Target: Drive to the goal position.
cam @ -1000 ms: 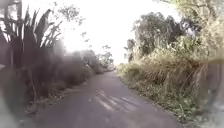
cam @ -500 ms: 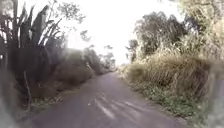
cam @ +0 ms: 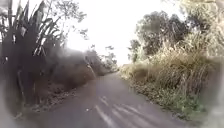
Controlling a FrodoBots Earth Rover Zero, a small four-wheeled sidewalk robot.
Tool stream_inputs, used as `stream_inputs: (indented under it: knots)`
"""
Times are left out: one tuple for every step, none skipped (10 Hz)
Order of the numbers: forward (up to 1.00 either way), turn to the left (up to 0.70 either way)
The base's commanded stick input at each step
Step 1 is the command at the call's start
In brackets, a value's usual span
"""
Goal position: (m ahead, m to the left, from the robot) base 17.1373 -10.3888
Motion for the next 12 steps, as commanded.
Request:
stream_inputs:
  knots:
    - [0.50,0.00]
    - [0.50,0.00]
    - [0.50,0.00]
    - [0.50,0.00]
    - [0.50,0.00]
    - [0.50,0.00]
    - [0.50,0.00]
    - [0.50,0.00]
    - [0.50,0.00]
    - [0.50,0.00]
    - [0.50,0.00]
    - [0.50,0.00]
